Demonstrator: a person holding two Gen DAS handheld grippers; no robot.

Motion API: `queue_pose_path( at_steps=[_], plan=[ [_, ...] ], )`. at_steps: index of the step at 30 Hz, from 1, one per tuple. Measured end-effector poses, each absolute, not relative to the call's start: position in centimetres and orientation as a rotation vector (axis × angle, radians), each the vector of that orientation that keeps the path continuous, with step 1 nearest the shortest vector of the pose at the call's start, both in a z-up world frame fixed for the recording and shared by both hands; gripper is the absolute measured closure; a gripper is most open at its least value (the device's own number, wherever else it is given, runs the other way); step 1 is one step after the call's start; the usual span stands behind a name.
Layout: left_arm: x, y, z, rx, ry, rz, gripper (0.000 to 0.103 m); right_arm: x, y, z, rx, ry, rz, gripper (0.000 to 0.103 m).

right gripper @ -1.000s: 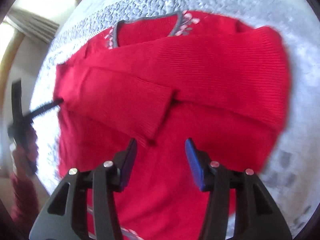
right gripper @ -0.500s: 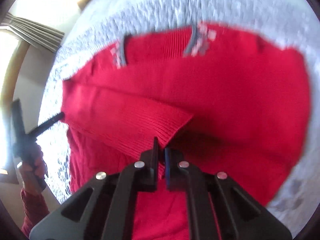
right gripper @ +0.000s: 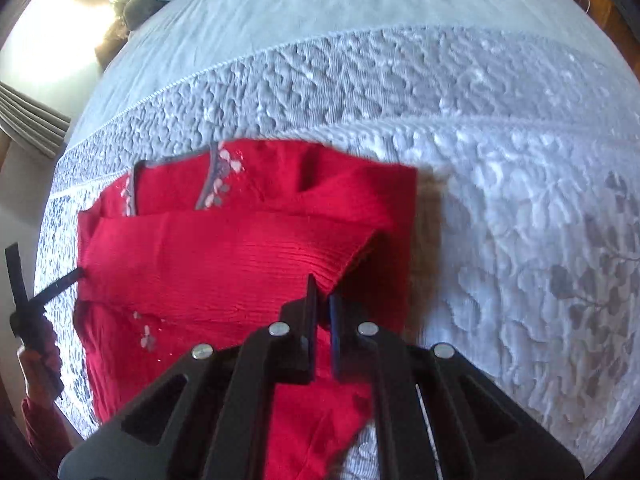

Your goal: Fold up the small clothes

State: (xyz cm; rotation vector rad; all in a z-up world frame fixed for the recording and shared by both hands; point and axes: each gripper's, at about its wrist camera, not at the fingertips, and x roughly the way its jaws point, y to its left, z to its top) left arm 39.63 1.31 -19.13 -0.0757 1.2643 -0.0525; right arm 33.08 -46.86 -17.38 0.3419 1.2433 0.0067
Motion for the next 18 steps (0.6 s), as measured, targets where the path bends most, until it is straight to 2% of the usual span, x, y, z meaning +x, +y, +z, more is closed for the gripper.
queue_pose_path(
  at_steps=[1,3,4,5,8,12,16,18],
  plan=[
    [39.9,1.3,-19.5,-0.095,1.277,-0.069,0.046,33.1,-46.7,-17.9,0.334,1.243,0.003,0.099],
    [40.5,1.1,-20.1,-0.114,1.294,-0.099,0.057,32.9,-46.6,-18.6,0.343,1.246,0.02,0.099],
    [40.6,0.9,-20.2,-0.108,1.294,-0.108,0.076,32.7,-46.5,-19.0,0.345,1.249,0.026,0.098],
    [40.8,0.9,-20.3,-0.124,1.296,-0.133,0.087,32.7,-46.4,-19.1,0.335,1.249,0.029,0.098],
    [41.2,1.3,-20.4,-0.146,1.309,-0.121,0.091,32.4,-46.0,-18.9,0.309,1.243,0.044,0.093],
    [41.1,1.5,-20.3,-0.124,1.296,-0.083,0.092,32.3,-47.2,-19.7,0.342,1.289,-0.003,0.098],
    [40.9,2.1,-21.1,-0.148,1.287,-0.066,0.092,32.1,-47.7,-21.2,0.381,1.322,-0.018,0.098],
    [40.5,1.1,-20.6,-0.07,1.271,-0.06,0.088,31.9,-47.3,-20.7,0.36,1.308,-0.033,0.097]
  ],
)
